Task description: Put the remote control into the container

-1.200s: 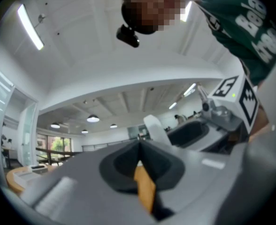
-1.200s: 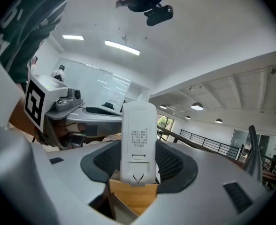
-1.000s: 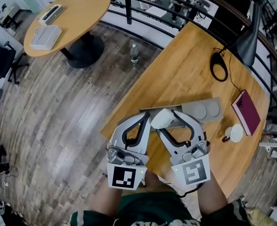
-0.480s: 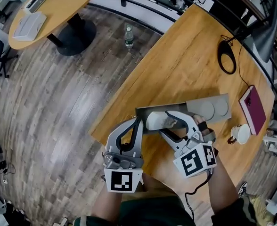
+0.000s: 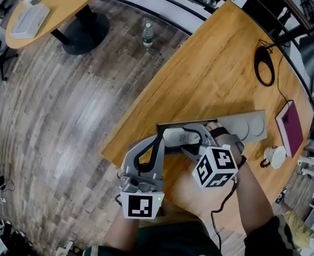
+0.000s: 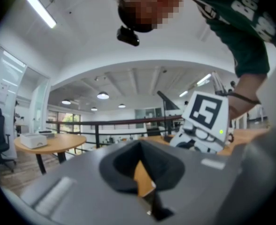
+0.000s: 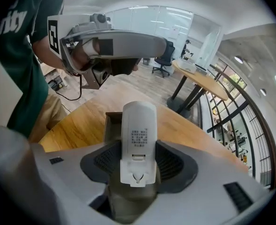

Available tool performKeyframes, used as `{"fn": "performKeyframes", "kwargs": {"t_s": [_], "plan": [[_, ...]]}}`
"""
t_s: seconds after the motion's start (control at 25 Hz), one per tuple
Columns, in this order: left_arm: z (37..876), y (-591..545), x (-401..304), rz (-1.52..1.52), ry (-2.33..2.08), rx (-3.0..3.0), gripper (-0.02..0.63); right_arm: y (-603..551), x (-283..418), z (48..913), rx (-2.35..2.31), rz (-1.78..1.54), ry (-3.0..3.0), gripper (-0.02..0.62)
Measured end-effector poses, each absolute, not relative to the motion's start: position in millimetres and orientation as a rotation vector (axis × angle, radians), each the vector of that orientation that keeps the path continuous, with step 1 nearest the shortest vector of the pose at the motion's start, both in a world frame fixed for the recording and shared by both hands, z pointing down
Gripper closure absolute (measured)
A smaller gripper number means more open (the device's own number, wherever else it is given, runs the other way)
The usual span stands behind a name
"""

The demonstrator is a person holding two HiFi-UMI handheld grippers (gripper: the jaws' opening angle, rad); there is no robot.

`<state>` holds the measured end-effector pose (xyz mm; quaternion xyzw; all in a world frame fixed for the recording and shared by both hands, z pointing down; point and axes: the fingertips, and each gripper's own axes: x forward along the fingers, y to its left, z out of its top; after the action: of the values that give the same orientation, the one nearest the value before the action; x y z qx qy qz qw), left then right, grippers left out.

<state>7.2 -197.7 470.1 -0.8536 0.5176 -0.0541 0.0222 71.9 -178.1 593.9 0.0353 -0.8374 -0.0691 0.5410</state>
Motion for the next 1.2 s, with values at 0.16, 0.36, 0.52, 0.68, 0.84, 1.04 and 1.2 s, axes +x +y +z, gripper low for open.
{"fn": "performKeyframes", "kwargs": {"t_s": [0.16, 0.36, 0.52, 0.68, 0.84, 1.04, 1.2], "plan": [[474, -202, 6, -0.174, 1.596, -2.656, 0.607, -176, 70, 607, 0.039, -0.119, -1.963, 0.354], [479, -206, 3, -0.166, 1.601, -2.669, 0.607, -176, 69, 615, 0.029, -0.1, -1.95, 0.355], [476, -208, 5, -0.081, 1.585, -2.688, 0.607, -175, 71, 621, 0.021, -0.077, -1.93, 0.355], [476, -212, 9, -0.05, 1.565, -2.687, 0.607, -170, 75, 633, -0.003, -0.047, -1.893, 0.355], [475, -215, 10, -0.016, 1.565, -2.688, 0.607, -165, 76, 645, -0.033, -0.02, -1.837, 0.355], [473, -215, 10, 0.022, 1.561, -2.692, 0.607, -165, 75, 656, -0.063, 0.002, -1.73, 0.354], [473, -216, 10, 0.026, 1.566, -2.694, 0.607, -166, 75, 663, -0.085, -0.01, -1.622, 0.354]]}}
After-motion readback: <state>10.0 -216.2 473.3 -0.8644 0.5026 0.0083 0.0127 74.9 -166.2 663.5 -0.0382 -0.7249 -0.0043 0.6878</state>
